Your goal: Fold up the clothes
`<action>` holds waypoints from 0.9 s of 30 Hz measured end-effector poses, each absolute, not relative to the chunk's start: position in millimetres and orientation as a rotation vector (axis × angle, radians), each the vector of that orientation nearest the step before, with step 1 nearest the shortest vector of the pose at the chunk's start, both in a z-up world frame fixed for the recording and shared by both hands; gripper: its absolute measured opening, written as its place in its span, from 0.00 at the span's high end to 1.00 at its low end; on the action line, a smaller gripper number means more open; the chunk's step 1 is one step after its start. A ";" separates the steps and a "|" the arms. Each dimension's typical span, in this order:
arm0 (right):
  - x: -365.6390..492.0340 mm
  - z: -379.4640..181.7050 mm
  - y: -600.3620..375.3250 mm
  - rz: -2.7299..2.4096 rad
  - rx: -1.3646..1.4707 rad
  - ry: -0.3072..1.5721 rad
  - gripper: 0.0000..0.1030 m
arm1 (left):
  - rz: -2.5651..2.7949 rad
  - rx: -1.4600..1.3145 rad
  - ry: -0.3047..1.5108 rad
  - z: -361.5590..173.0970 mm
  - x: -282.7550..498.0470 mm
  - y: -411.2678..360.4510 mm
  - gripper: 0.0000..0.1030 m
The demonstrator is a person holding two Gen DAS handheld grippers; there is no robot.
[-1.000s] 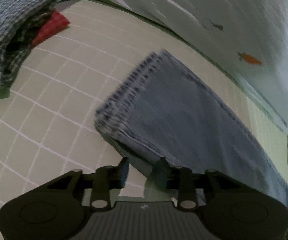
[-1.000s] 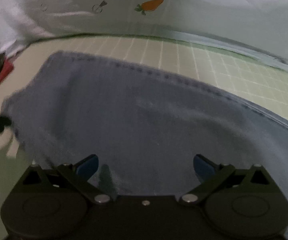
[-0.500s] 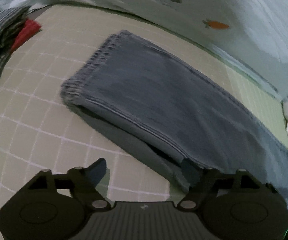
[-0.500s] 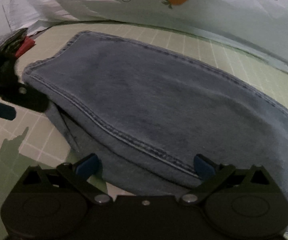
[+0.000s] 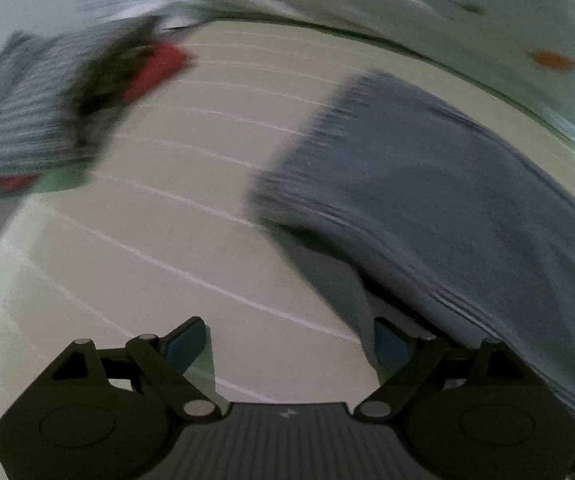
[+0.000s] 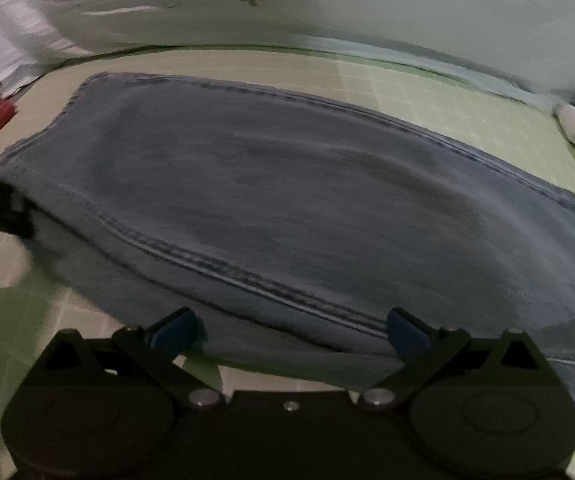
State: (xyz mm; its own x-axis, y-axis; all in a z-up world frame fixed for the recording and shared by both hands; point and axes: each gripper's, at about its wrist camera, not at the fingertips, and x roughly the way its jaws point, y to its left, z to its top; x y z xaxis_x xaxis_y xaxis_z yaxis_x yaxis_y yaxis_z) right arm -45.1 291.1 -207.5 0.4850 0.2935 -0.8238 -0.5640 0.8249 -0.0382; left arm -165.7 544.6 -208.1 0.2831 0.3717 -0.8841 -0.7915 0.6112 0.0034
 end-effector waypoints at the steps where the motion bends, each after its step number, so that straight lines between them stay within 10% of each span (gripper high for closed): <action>1: -43.8 -207.9 290.2 0.526 -0.318 0.930 0.00 | 0.822 -0.504 1.000 -208.0 -169.4 552.5 0.08; 19: -30.6 -189.3 266.8 0.424 -0.137 0.996 0.00 | 0.875 -0.718 0.791 -173.6 -234.2 611.0 0.06; 27: -15.4 -192.8 163.9 0.265 0.551 1.126 0.00 | 0.560 -0.835 0.771 -174.3 -191.5 568.5 0.41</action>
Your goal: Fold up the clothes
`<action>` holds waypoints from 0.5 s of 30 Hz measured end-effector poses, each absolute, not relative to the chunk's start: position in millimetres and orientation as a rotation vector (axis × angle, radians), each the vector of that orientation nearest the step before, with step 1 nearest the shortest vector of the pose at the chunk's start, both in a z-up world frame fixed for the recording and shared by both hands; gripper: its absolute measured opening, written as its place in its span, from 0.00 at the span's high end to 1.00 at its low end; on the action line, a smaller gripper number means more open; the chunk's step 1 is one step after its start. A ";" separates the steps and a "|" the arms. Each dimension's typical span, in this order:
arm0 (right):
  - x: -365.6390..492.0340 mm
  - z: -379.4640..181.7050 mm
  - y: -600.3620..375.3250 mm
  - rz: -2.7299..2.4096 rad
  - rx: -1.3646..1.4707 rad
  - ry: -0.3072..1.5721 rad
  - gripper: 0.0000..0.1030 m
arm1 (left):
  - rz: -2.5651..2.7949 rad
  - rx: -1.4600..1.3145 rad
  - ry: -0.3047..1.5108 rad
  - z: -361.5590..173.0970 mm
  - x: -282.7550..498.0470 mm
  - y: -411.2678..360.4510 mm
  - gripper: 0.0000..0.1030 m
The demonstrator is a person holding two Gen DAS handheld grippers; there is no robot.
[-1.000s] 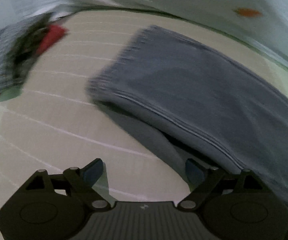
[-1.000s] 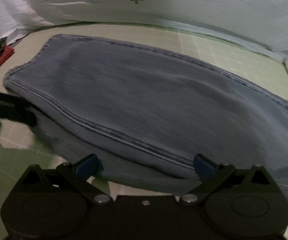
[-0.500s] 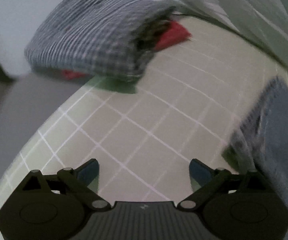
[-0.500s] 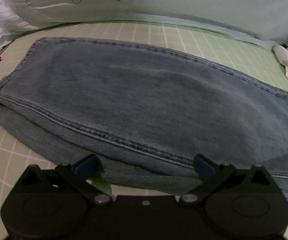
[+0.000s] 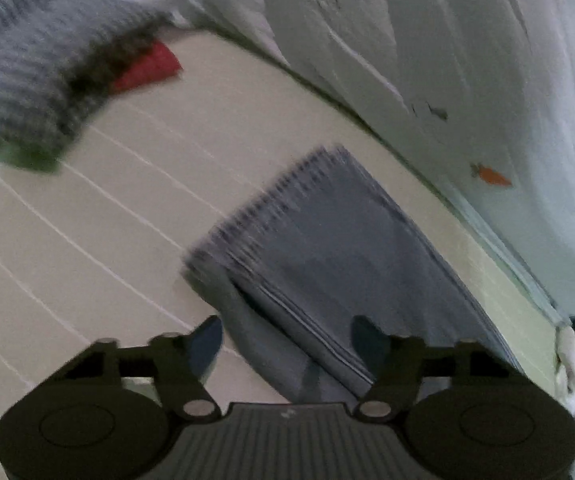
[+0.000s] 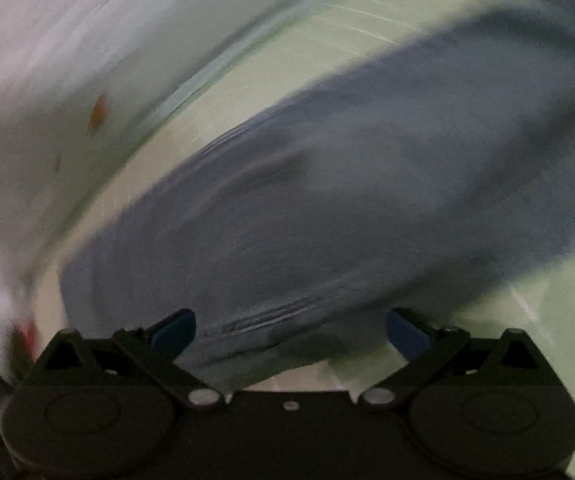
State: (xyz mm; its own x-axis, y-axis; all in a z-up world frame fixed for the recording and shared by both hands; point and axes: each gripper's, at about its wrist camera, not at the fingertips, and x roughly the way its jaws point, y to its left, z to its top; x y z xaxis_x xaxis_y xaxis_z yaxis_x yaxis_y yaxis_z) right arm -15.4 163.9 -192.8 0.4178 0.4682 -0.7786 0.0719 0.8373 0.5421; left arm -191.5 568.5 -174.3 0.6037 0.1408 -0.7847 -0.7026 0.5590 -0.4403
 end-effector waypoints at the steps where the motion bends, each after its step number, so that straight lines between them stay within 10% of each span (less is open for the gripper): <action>1: -15.9 -198.8 146.7 0.221 0.660 1.130 0.00 | 0.552 -0.843 0.780 -177.4 -187.6 566.8 0.42; 15: -30.6 -216.1 41.9 0.092 1.329 0.945 0.02 | 0.690 -0.980 0.749 -200.7 -188.9 600.2 0.43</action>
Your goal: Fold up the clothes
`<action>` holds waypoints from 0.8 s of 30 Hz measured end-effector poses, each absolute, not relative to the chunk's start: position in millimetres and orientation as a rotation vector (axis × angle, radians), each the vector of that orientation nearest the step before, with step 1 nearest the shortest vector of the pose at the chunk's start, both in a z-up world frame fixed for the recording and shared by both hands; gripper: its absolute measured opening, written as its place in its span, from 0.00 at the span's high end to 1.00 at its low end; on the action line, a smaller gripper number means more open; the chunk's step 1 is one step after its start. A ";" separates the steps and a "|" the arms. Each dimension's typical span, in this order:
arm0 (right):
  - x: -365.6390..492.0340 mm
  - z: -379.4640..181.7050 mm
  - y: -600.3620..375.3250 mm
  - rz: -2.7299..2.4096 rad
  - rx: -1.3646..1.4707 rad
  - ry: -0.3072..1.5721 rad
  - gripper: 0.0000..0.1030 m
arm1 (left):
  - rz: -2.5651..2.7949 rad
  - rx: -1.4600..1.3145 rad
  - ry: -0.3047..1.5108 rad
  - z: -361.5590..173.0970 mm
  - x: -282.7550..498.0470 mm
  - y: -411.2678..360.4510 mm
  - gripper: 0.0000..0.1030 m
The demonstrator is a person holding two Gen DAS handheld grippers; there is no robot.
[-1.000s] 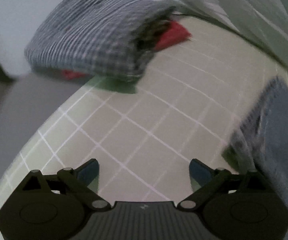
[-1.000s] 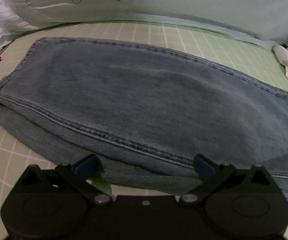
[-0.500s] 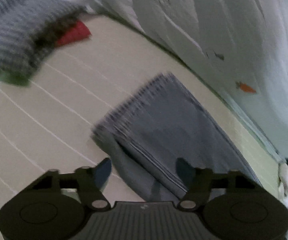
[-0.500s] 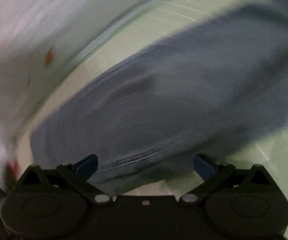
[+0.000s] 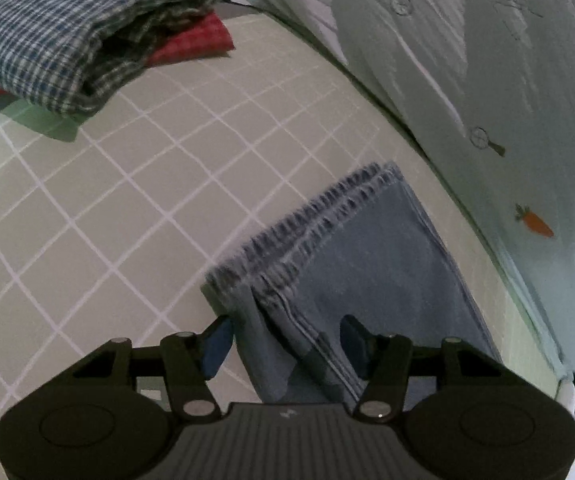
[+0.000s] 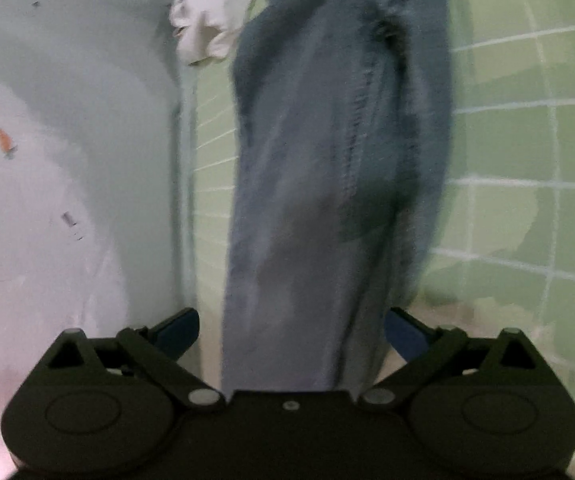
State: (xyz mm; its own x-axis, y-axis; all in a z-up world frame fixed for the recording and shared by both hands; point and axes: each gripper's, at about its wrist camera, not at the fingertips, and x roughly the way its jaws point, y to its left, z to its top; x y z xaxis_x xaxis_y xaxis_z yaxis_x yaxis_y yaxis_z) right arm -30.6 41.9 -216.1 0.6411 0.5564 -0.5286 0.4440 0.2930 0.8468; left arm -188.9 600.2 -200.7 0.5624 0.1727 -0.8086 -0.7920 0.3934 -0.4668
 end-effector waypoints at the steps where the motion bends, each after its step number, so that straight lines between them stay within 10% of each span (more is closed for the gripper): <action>1: -28.3 -216.1 44.6 0.110 1.333 0.942 0.02 | 0.692 -0.992 0.751 -203.9 -186.9 602.9 0.43; 12: 5.8 -238.5 53.4 0.061 1.385 0.970 0.05 | 0.655 -1.010 0.747 -205.0 -173.8 613.3 0.30; 19: 23.5 -228.3 58.9 0.071 1.284 0.968 0.55 | 0.688 -0.957 0.779 -201.8 -165.2 610.9 0.37; 24: 23.5 -232.7 58.2 -0.006 1.196 1.030 0.89 | 0.725 -0.899 0.838 -201.0 -159.9 610.9 0.76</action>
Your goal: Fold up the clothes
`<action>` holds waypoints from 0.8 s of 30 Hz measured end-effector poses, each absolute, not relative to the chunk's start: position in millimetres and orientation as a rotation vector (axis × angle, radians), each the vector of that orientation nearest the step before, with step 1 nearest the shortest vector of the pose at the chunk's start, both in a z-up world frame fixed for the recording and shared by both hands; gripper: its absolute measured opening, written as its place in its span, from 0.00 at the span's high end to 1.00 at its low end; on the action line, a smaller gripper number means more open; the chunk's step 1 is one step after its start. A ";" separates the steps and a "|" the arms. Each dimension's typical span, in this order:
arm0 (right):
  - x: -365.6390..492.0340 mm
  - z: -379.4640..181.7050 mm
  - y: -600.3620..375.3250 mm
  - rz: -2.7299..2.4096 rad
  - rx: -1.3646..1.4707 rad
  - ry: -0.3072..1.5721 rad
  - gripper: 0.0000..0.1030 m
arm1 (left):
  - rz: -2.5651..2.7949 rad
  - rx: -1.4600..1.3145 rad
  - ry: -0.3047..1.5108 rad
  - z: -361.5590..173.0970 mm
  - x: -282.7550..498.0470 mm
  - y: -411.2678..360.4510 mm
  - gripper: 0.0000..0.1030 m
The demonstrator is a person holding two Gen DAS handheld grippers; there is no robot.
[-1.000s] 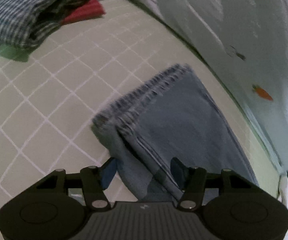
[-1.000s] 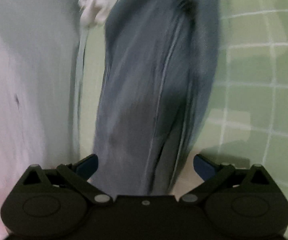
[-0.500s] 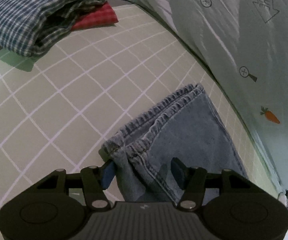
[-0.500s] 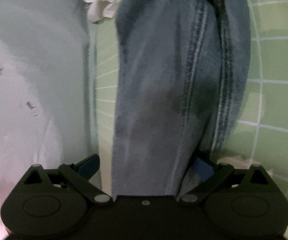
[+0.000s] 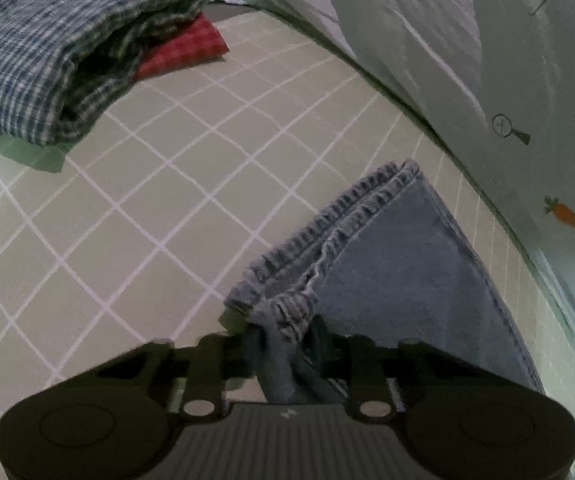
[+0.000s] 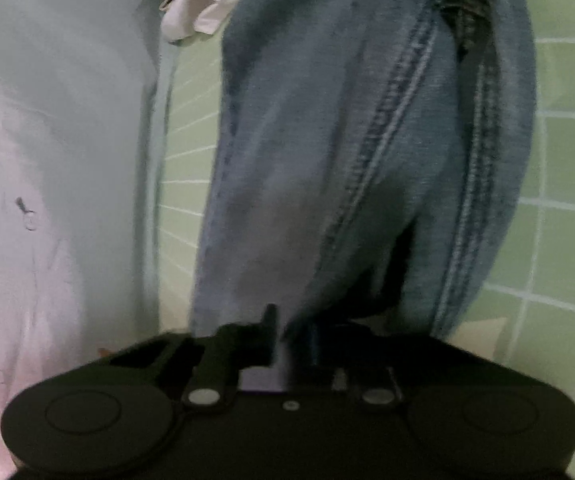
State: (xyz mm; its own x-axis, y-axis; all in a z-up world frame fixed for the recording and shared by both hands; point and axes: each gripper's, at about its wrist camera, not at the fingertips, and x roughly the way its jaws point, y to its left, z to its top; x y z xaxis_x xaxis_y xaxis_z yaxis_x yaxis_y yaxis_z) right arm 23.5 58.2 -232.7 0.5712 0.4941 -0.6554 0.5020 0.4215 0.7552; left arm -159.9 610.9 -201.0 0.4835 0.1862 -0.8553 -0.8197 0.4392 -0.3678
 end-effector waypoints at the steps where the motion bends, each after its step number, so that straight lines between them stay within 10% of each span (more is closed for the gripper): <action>1: 24.1 -233.0 57.6 -0.005 1.184 1.034 0.89 | 0.721 -0.895 0.842 -199.8 -159.7 611.8 0.76; 24: 8.2 -251.6 49.6 -0.020 1.303 1.061 0.81 | 0.623 -0.979 0.810 -203.3 -163.4 602.0 0.56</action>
